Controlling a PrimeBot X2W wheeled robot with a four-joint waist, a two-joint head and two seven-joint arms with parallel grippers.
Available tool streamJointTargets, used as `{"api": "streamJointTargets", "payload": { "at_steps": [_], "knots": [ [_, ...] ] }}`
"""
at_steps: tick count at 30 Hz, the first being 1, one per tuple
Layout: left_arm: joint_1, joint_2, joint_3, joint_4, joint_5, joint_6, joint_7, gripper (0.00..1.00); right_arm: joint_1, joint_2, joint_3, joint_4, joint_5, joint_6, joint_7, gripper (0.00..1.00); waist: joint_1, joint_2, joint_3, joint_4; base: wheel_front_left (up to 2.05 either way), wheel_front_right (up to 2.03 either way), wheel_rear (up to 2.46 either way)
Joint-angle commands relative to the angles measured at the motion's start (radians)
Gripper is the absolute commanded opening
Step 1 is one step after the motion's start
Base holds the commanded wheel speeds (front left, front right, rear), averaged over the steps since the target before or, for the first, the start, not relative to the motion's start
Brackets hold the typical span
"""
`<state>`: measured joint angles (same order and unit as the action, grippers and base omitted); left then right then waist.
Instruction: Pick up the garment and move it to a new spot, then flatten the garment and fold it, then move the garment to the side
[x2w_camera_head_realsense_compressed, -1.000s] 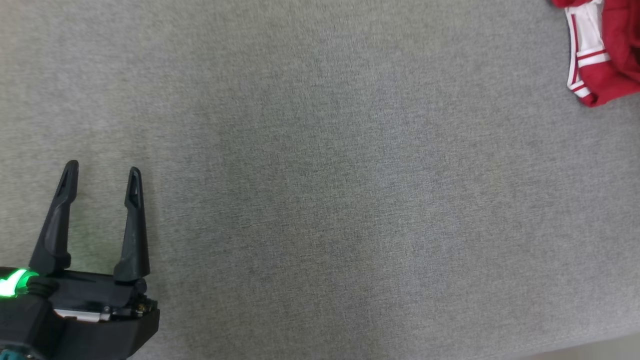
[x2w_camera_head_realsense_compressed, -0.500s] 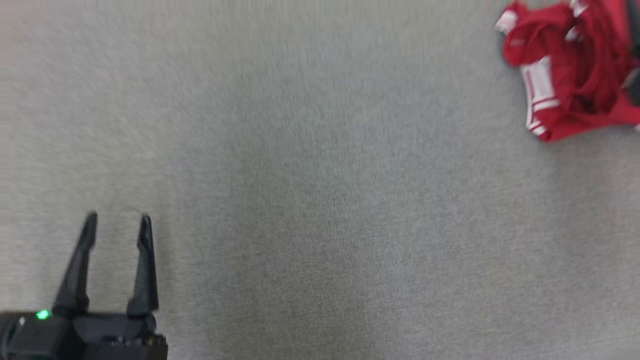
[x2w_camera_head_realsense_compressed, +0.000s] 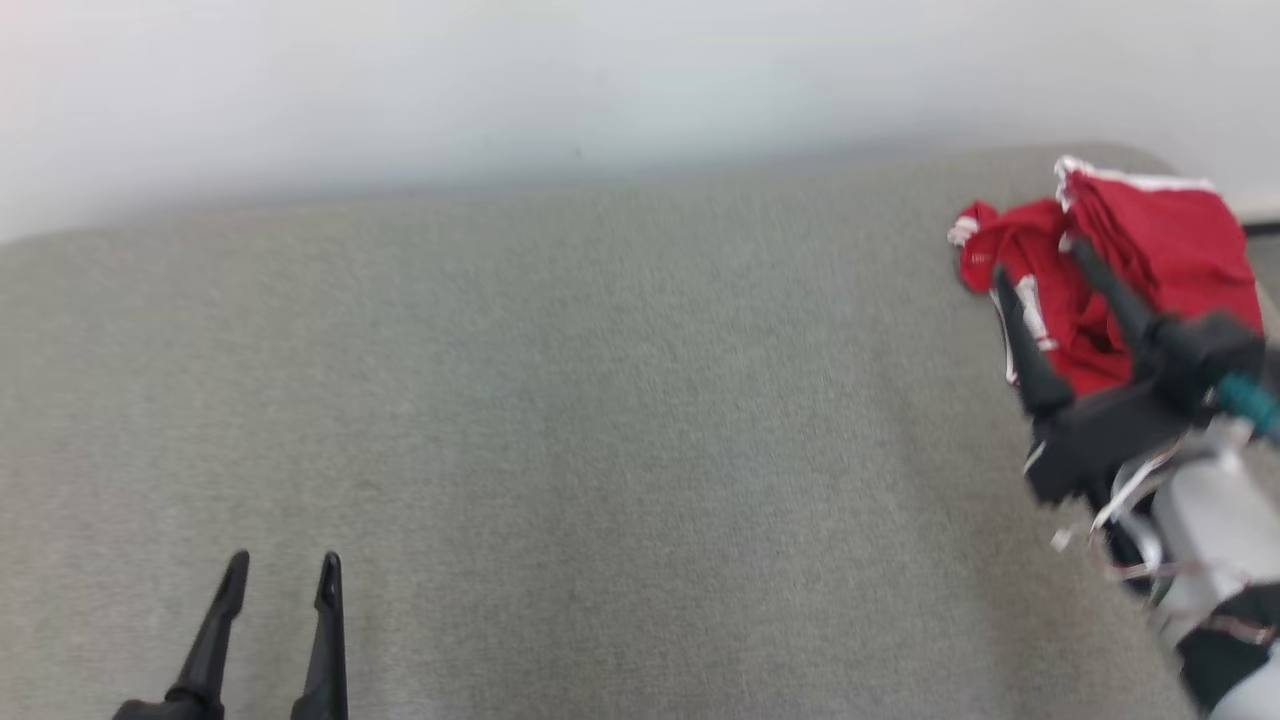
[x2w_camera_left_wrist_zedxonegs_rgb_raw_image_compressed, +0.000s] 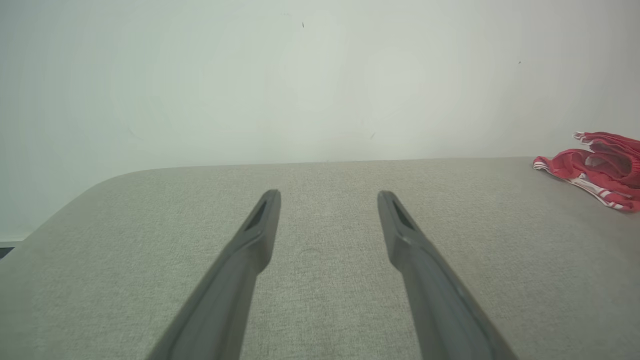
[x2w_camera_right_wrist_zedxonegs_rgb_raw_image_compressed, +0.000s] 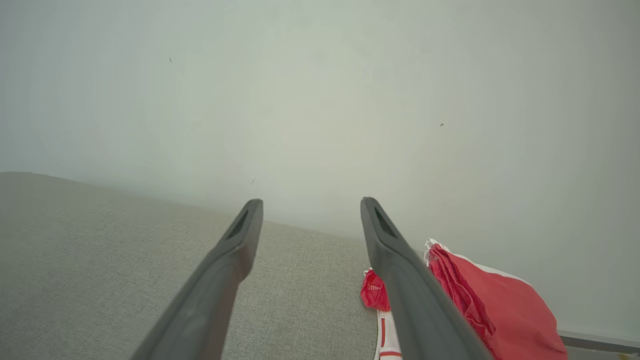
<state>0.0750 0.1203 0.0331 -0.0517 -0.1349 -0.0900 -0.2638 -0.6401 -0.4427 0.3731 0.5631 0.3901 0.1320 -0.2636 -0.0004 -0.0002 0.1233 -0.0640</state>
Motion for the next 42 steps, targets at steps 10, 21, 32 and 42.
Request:
{"api": "streamJointTargets", "payload": {
  "at_steps": [10,21,32,42],
  "knots": [
    [0.043,0.010,0.000,0.065,-0.028,0.000,0.006,1.00,0.337,0.134,-0.136,-0.166,-0.068,-0.003,0.000,1.00,0.0004,0.0002,-0.170,0.081,0.00,0.00,0.00],
    [0.054,0.017,0.014,0.108,-0.049,0.014,0.004,1.00,0.594,0.220,-0.255,-0.340,-0.131,-0.003,0.005,1.00,0.0004,0.0002,-0.186,0.086,0.00,0.00,0.00],
    [0.074,0.023,0.022,0.107,-0.073,0.024,0.009,1.00,0.720,0.267,-0.348,-0.485,-0.151,-0.003,0.053,1.00,0.0004,0.0002,-0.205,0.067,0.00,0.00,0.00],
    [0.073,0.032,0.016,0.093,-0.081,0.027,0.016,1.00,0.736,0.274,-0.365,-0.491,-0.125,-0.003,0.061,1.00,0.0004,0.0002,-0.195,0.069,0.00,0.00,0.00]
  ]
}}
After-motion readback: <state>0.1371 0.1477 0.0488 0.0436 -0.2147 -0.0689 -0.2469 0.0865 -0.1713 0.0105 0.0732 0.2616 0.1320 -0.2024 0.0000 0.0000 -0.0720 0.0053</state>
